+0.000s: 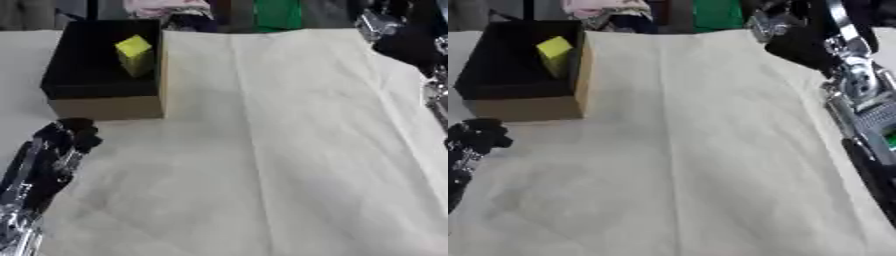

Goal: Pick up objects on the table and place them in the box.

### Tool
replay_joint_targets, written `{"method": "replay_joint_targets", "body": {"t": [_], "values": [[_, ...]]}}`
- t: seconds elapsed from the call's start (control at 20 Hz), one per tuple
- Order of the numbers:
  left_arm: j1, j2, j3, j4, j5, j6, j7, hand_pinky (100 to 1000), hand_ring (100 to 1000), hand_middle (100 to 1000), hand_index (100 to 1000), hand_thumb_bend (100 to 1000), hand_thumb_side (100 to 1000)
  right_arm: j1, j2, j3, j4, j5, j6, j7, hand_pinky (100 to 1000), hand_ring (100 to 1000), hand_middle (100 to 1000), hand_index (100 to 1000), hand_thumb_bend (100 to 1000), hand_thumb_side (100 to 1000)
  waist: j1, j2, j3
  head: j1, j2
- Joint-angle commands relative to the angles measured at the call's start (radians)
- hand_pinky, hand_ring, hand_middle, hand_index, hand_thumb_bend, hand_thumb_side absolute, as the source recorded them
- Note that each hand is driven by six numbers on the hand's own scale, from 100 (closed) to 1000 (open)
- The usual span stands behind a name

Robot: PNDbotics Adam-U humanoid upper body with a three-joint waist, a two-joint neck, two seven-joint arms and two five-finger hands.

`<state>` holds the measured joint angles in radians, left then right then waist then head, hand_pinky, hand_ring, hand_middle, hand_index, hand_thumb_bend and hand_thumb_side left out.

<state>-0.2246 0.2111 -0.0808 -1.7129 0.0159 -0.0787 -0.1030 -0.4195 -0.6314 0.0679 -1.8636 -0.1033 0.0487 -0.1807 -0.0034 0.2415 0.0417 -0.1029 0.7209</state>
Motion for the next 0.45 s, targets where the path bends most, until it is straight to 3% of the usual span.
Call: {"method": "replay_joint_targets", "body": {"t": [0.05,0.45], "values": [[0.002,0.015,0.014,-0.010,-0.004,-0.001,0.009,680,599,583,708,468,574,0.020,0.004,-0.023,-0.021,-0.005,-0.007,-0.018,602,683,680,835,255,356,0.002,-0.012,-0.010,0.020,0.025],[0.015,0.009,0.018,-0.003,-0.009,0.000,0.015,679,599,583,708,470,585,0.070,0.059,-0.028,0.015,-0.003,-0.027,-0.026,597,680,676,832,233,388,0.011,-0.007,-0.038,0.056,0.049]]}}
